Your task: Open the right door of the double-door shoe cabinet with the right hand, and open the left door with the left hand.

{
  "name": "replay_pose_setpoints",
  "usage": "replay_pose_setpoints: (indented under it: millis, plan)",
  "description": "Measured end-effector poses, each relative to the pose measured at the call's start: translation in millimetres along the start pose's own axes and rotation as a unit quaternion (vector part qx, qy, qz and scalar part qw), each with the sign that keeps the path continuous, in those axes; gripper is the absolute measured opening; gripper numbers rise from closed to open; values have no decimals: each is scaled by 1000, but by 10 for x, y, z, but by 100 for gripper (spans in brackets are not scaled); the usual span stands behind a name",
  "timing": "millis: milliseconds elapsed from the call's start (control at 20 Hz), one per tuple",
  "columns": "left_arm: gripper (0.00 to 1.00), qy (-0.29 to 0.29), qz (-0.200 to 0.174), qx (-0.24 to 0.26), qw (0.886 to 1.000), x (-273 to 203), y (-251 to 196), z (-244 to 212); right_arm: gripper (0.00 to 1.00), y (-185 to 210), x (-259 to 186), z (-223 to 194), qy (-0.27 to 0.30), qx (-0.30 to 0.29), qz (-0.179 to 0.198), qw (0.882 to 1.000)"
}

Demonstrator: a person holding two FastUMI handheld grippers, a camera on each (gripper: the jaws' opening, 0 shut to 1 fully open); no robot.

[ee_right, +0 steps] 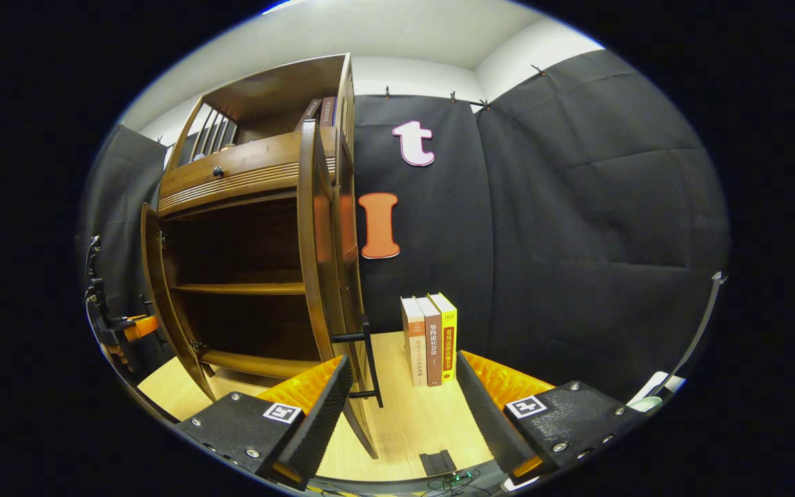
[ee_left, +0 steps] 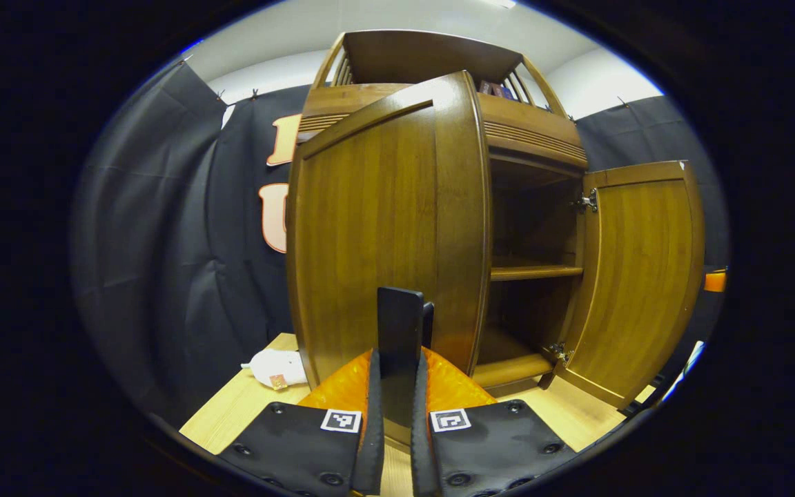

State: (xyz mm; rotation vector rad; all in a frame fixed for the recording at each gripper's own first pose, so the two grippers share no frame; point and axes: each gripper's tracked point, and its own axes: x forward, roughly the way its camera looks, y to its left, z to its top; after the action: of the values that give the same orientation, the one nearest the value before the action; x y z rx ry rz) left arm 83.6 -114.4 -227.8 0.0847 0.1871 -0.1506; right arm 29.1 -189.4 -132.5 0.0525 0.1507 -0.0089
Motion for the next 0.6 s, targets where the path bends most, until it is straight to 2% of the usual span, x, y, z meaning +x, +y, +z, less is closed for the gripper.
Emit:
replay_pose_setpoints:
  millis: [250, 450, 500, 550, 600]
  plan:
    - [16, -4, 32, 11, 999, -295, 382, -18, 92, 46, -49, 89, -4, -6, -3, 1000]
    - [15, -3, 43, 7, 999, -388, 550, -2, 92, 122, -44, 88, -1, -4, -3, 1000]
    - [18, -8, 48, 6, 999, -402, 627, 13, 92, 145, -51, 83, -1, -6, -4, 1000]
    - [16, -2, 61, 8, 998, -472, 722, -14, 92, 167, -64, 83, 0, -7, -6, 1000]
    - [5, -7, 63, 11, 998, -493, 806, -18, 92, 181, -85, 89, -2, -8, -10, 1000]
